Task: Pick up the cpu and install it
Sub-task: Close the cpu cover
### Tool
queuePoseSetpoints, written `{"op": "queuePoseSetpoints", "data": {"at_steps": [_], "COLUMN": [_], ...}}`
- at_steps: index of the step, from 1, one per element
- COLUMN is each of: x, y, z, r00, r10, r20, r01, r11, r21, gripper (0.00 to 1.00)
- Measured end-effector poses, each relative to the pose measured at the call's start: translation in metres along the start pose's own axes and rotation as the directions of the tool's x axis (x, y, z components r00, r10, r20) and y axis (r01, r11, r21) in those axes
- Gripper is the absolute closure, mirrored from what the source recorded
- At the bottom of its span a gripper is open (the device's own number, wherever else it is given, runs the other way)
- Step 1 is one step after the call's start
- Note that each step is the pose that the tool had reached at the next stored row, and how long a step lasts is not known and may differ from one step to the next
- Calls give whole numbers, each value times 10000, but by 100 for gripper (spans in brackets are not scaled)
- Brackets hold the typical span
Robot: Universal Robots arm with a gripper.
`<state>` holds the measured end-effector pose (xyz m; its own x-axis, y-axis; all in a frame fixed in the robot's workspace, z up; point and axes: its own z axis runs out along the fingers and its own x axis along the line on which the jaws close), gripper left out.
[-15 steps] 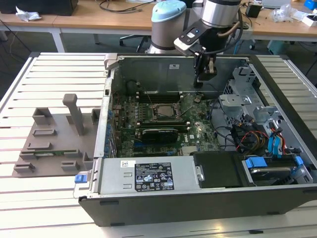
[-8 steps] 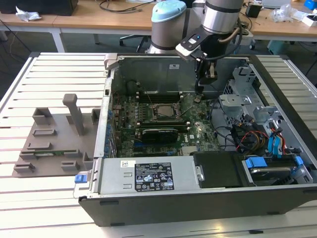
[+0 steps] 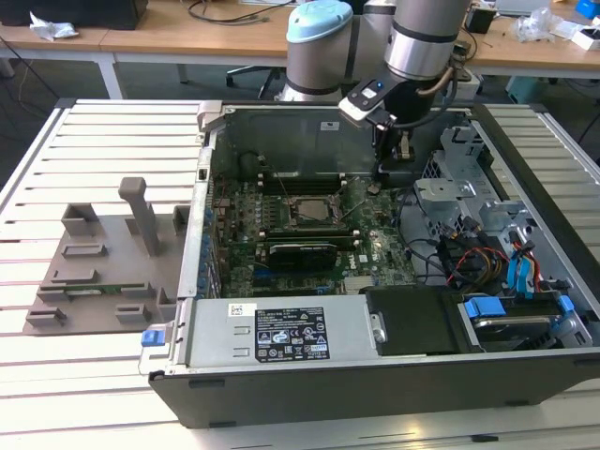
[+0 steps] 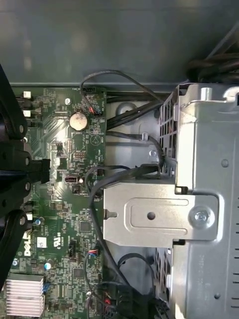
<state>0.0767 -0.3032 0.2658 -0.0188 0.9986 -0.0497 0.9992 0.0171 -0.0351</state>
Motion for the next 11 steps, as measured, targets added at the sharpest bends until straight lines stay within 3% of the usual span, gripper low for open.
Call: {"op": "queuePoseSetpoints", "data": {"at_steps": [5,11], "x": [5,9], "y": [-17,-159], "z": [98,138], "r00": [10000,10000], "r10": [-72,-79], "r20": [4,2], "r01": [72,79], "r11": [10000,10000], "r21": [3,2], "gripper": [89,89]}}
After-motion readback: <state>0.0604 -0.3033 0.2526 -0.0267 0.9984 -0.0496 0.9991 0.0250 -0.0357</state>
